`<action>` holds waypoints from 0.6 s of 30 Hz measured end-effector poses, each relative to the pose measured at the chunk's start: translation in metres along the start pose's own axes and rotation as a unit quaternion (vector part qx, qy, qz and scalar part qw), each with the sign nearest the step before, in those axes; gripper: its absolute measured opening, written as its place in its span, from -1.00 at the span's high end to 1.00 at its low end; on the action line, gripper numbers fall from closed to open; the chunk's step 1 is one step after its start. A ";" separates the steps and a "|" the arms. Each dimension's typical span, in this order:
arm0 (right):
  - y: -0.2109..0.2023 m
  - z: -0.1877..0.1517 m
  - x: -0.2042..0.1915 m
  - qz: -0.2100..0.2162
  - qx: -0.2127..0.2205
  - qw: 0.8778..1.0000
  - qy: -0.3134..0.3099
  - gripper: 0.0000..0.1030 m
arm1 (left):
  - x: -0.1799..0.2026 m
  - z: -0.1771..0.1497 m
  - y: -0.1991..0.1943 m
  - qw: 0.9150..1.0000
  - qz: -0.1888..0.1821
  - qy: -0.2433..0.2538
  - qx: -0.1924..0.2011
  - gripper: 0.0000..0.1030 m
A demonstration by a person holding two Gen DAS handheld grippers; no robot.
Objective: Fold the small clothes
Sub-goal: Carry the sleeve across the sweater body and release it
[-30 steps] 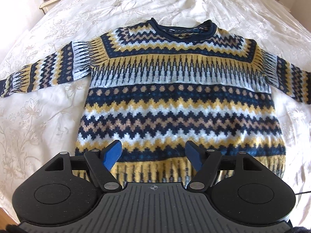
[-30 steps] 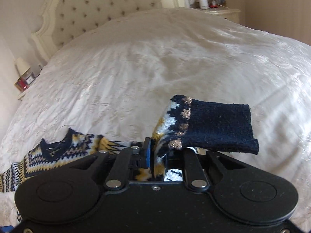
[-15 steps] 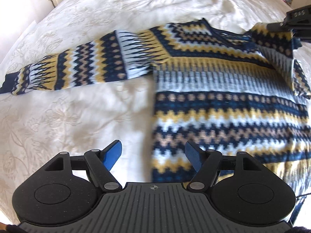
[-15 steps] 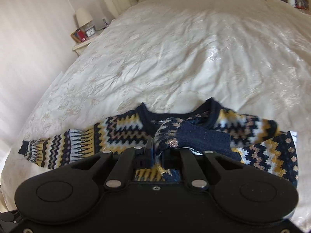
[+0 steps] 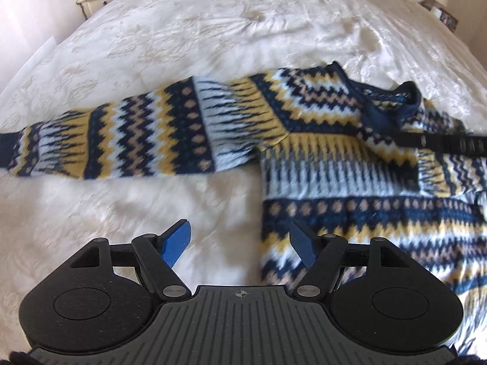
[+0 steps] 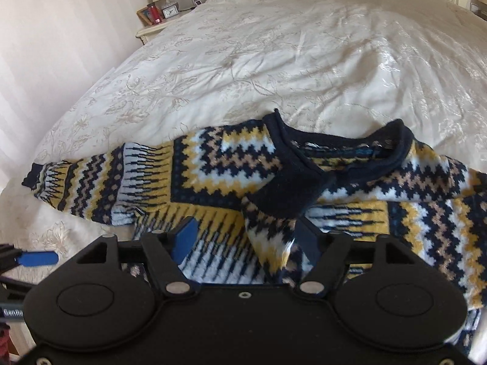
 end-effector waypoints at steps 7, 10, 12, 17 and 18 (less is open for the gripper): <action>-0.009 -0.041 0.038 -0.012 -0.030 0.999 0.006 -0.54 | 0.049 0.029 0.016 0.999 -0.030 0.015 -0.004 -0.36; -0.004 -0.039 0.050 0.001 -0.032 0.999 0.026 -0.55 | 0.058 0.036 0.016 1.000 -0.023 0.011 -0.002 -0.36; 0.003 -0.032 0.052 0.015 -0.032 0.999 0.033 -0.55 | 0.056 0.038 0.012 1.000 -0.019 -0.001 0.000 -0.36; 0.025 -0.010 0.030 0.046 -0.035 0.998 0.013 -0.56 | 0.032 0.025 0.003 0.999 0.002 -0.037 -0.004 -0.36; 0.028 -0.006 0.022 0.052 -0.035 0.998 0.002 -0.57 | 0.026 0.022 0.002 0.999 0.007 -0.044 -0.007 -0.36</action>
Point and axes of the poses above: each gripper's, at about its wrist camera, not at the fingertips, and y roughly the way its jaws point, x to its right, z to its top, the point moved 10 cm from there along y, roughly the way its jaws point, and after that the axes turned 10 degrees about -x, right-handed, at the moved point
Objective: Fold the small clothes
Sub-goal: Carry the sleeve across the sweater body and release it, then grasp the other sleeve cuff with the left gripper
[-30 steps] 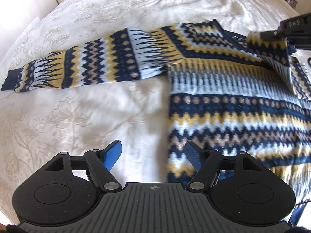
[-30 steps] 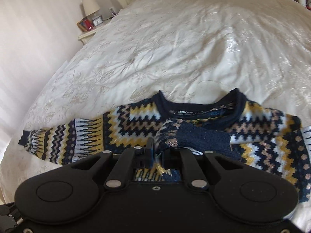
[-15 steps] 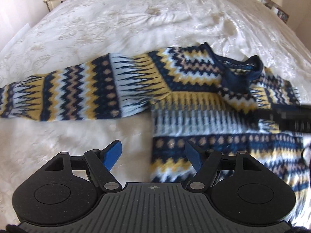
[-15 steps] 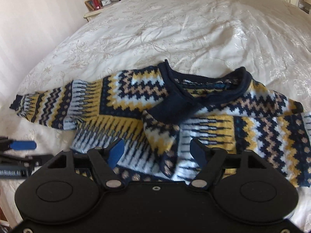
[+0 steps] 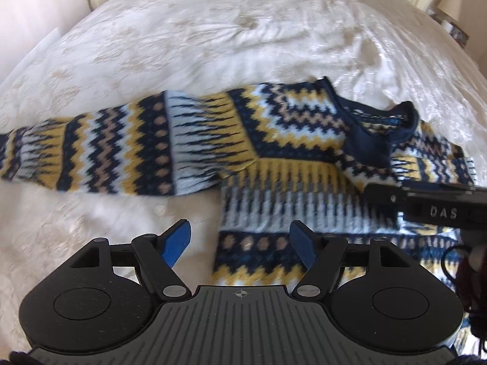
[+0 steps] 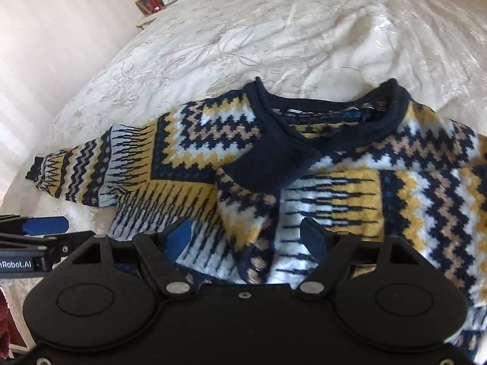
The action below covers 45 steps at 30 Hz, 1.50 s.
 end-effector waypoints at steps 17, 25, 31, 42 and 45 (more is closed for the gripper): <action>-0.019 -0.054 -0.071 0.022 -0.011 0.990 -0.139 -0.75 | -0.030 -0.004 0.004 1.000 -0.003 -0.025 -0.010 -0.36; -0.033 -0.094 -0.002 -0.055 -0.036 0.996 -0.062 -0.82 | 0.034 0.019 0.032 0.997 -0.051 0.051 -0.012 -0.33; -0.028 -0.113 0.017 -0.069 -0.057 0.994 -0.054 -0.99 | 0.051 0.033 0.061 0.995 -0.070 0.054 -0.035 -0.30; -0.005 -0.129 0.025 -0.074 -0.082 0.991 -0.070 -1.00 | 0.053 0.042 0.078 0.995 -0.081 0.023 -0.051 0.37; -0.004 -0.130 0.026 -0.071 -0.079 0.992 -0.067 -1.00 | 0.058 0.045 0.066 0.996 -0.071 0.047 -0.034 0.72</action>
Point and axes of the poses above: each gripper's, at about its wrist camera, not at the fingertips, and y roughly the way its jaws point, x to its right, z to its top, the point moved 10 cm from there along y, roughly the way its jaws point, and after that the axes turned 10 degrees about -x, right-handed, at the moved point
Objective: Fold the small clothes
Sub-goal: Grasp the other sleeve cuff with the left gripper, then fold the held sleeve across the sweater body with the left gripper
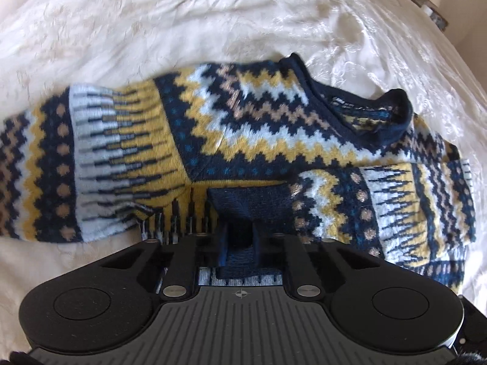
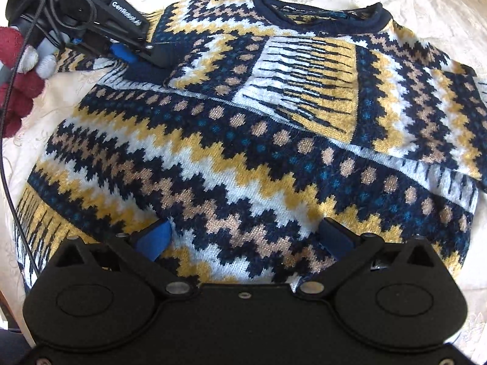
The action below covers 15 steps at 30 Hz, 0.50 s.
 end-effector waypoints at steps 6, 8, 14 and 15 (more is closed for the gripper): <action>-0.001 0.000 -0.002 -0.004 -0.007 1.000 -0.007 -1.00 | 0.005 0.021 -0.056 0.996 0.012 0.023 0.090 0.78; -0.005 0.004 0.001 0.006 -0.010 1.000 0.011 -0.99 | -0.005 0.028 -0.063 0.995 0.014 0.007 0.098 0.94; -0.030 0.019 0.033 0.006 0.038 0.995 0.097 -0.98 | -0.042 0.027 -0.026 0.998 0.000 -0.059 0.026 0.92; -0.037 0.021 0.044 0.001 0.051 0.992 0.118 -0.98 | -0.040 0.023 -0.021 0.997 -0.025 -0.067 0.015 0.90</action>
Point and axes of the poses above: each gripper's, at about its wrist camera, not at the fingertips, and y roughly the way its jaws point, x to its right, z to its top, the point moved 10 cm from there along y, roughly the way its jaws point, and after that the axes turned 10 degrees about -x, right-handed, at the moved point
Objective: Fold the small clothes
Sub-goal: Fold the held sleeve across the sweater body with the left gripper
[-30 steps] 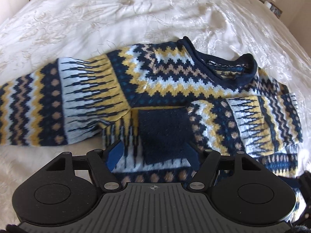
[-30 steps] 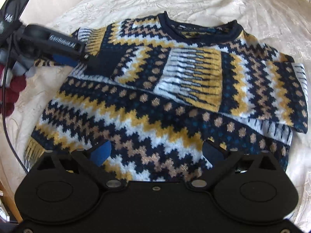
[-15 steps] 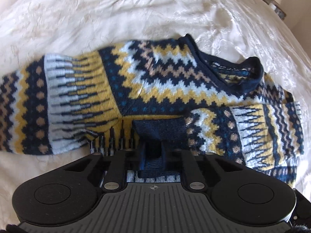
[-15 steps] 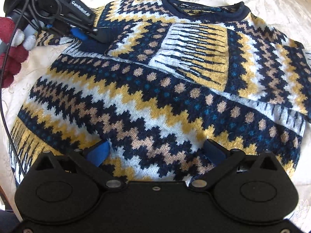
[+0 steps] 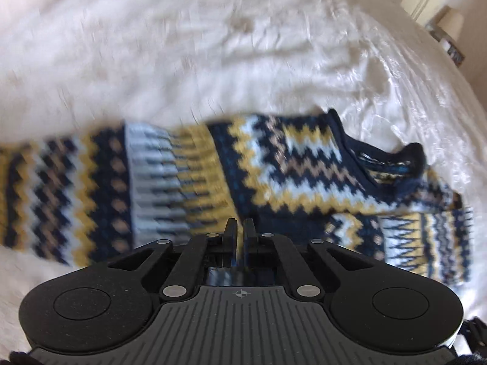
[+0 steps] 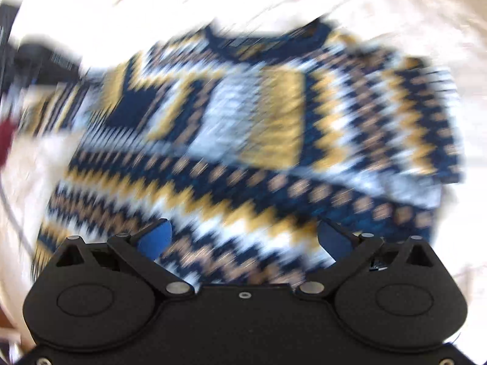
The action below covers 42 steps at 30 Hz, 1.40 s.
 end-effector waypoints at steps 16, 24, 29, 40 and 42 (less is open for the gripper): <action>-0.011 0.017 0.041 -0.008 0.008 0.999 0.035 -0.98 | 0.016 -0.023 0.035 0.998 -0.032 0.002 -0.047 0.21; -0.008 0.010 0.022 0.011 0.001 1.000 0.025 -0.98 | 0.014 -0.019 0.043 0.999 -0.039 -0.017 -0.033 0.21; -0.010 0.007 0.020 0.011 0.004 0.999 0.033 -0.98 | 0.027 -0.017 0.023 0.997 -0.079 -0.011 -0.017 0.86; -0.026 0.015 0.052 -0.003 0.039 0.996 0.081 -0.98 | -0.007 0.008 -0.022 0.998 -0.035 -0.015 0.045 0.86; -0.027 0.024 0.066 -0.018 0.047 0.994 0.093 -0.98 | -0.011 0.005 -0.009 0.999 -0.028 -0.019 0.032 0.85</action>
Point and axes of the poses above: each gripper's, at about its wrist camera, not at the fingertips, and y roughly the way its jaws point, x to its right, z to its top, the point moved 10 cm from there along y, roughly the way its jaws point, and after that the axes turned 10 degrees about -x, right-handed, at the moved point
